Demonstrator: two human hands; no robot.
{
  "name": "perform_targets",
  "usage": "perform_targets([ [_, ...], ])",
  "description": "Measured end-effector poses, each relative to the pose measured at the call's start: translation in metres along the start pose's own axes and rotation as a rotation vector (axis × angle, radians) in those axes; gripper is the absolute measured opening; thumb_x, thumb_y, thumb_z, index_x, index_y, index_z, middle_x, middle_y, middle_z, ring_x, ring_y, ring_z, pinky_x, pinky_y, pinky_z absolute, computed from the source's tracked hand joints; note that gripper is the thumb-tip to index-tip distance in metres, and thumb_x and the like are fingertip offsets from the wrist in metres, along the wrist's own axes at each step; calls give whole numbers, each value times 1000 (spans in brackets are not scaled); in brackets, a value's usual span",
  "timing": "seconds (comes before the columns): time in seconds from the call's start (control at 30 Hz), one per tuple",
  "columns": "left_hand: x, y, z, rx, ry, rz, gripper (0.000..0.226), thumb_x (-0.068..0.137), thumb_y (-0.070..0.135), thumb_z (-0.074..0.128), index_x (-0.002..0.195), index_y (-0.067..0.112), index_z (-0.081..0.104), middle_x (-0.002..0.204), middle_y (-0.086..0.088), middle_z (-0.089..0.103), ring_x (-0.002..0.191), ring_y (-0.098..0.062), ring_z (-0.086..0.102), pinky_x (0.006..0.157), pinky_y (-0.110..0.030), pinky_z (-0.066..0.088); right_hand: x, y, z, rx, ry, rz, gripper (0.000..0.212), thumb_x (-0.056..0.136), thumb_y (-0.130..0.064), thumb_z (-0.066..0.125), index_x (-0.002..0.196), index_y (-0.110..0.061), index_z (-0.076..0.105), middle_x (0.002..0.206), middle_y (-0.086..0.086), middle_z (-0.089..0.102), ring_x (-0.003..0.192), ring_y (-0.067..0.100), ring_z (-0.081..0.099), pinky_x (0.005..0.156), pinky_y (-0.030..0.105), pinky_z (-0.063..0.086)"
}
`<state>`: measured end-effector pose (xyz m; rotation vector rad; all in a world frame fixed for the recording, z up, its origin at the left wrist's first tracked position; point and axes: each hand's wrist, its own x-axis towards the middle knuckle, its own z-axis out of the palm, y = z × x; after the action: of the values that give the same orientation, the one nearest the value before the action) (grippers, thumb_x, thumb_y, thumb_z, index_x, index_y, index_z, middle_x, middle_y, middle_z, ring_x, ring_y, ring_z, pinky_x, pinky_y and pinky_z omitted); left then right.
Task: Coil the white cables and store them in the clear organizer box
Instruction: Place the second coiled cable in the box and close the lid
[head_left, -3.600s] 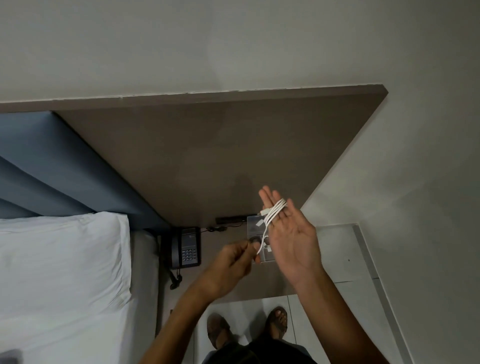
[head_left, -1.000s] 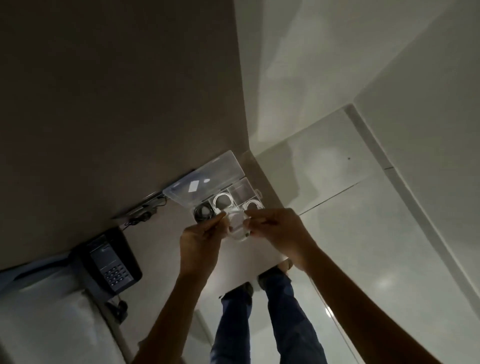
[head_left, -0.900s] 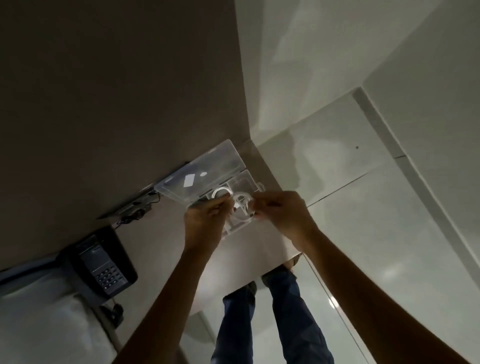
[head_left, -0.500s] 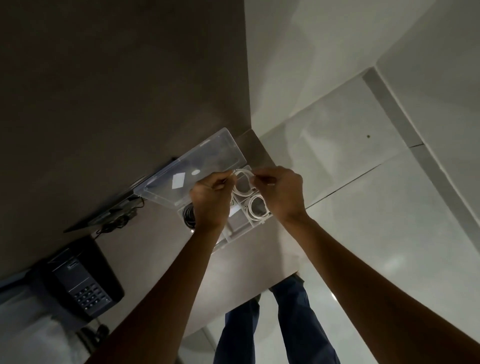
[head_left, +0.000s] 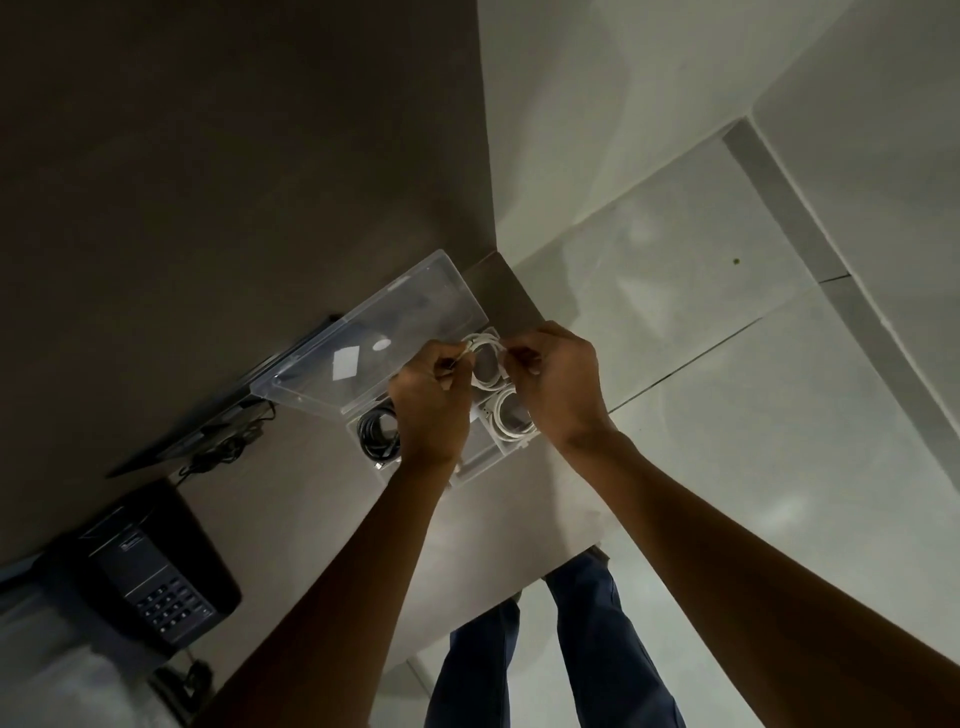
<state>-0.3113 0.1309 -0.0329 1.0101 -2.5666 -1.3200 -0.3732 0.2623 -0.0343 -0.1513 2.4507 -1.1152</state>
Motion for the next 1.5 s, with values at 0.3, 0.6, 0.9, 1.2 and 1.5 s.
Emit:
perform_targets([
  [0.3,9,5,0,253,-108,135,15,98,7,72,107,-4,77,102,-19,82,93,-30,80,85,-21,49,4,7,2,-76,35,-136,20,94,-21,82,106,-6,81,100,12,83,86,27,77,83,25,58],
  [0.6,8,10,6,334,-153,126,18,102,9,67,109,-4,77,99,-21,81,91,-32,79,86,-34,61,-2,14,-11,-140,-116,-292,49,85,-23,89,130,-7,76,126,14,78,107,32,76,102,42,62],
  [0.9,8,9,5,428,-215,116,22,103,11,65,118,0,77,111,-19,81,100,-31,80,93,-38,63,0,20,-10,-45,-108,-192,43,84,-17,90,123,-7,78,121,13,80,103,29,78,101,46,63],
  [1.2,2,18,11,575,-358,71,31,106,16,62,131,1,69,128,-16,76,118,-26,75,103,-32,57,13,13,2,96,-40,20,21,85,-11,89,104,-5,81,102,11,83,84,15,71,86,25,59],
  [1.5,16,14,9,741,-350,100,27,104,17,65,125,3,72,120,-14,79,108,-26,80,96,-33,62,3,17,8,-121,-81,-102,29,90,-16,85,117,-6,80,122,15,76,108,34,74,102,32,56],
])
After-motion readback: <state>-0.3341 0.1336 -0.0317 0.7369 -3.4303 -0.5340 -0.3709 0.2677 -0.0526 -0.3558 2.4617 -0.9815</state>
